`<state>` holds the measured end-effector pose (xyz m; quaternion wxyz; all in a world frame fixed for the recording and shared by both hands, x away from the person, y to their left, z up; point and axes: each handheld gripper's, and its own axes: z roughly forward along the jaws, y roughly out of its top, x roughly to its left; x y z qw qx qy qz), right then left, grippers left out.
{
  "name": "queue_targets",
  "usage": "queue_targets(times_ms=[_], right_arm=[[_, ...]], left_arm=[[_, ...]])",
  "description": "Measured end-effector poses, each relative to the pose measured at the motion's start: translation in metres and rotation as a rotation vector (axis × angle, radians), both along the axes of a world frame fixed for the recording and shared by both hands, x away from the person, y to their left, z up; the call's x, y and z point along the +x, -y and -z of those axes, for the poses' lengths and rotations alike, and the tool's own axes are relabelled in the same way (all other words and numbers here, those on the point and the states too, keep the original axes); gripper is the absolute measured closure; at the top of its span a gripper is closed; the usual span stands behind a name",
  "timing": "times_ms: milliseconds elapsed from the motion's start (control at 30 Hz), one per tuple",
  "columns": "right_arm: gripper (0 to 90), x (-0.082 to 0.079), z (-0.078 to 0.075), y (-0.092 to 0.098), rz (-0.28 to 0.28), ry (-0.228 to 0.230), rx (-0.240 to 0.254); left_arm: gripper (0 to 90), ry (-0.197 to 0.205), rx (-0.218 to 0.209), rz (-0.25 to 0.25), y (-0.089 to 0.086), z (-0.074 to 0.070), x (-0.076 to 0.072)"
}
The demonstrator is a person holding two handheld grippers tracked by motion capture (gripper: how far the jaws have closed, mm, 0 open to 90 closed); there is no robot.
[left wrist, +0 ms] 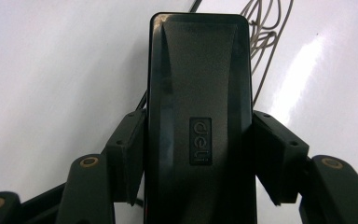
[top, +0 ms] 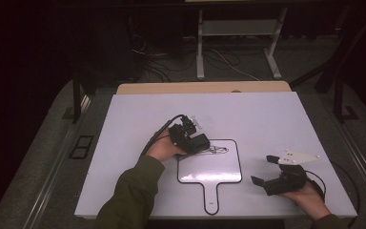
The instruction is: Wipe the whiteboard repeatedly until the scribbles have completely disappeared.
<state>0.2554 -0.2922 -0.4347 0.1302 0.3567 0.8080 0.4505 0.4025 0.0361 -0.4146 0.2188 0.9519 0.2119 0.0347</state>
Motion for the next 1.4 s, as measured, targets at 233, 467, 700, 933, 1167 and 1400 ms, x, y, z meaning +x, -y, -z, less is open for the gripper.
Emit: queue_targets(times_ms=[233,467,700,933,1167,1400], right_arm=[[0.0,0.000,0.000,0.000,0.000,-0.001,0.001],[0.0,0.000,0.000,0.001,0.000,0.000,0.003],[0.0,0.000,0.000,0.001,-0.004,0.001,0.003],[0.0,0.000,0.000,0.001,-0.003,-0.001,0.005],[0.0,0.000,0.000,0.003,-0.002,-0.001,0.005],[0.0,0.000,0.000,0.001,-0.003,-0.006,-0.001]], left_arm=[[39.2,-0.004,-0.005,0.028,0.018,0.000,0.002],[39.2,-0.004,-0.008,0.052,0.042,0.001,0.004],[39.1,-0.006,-0.013,0.073,0.063,0.001,0.005],[39.1,-0.010,-0.022,0.081,0.072,0.002,0.006],[39.1,-0.018,-0.026,0.070,0.055,0.001,0.005],[39.2,-0.026,-0.020,0.040,0.027,0.001,0.003]])
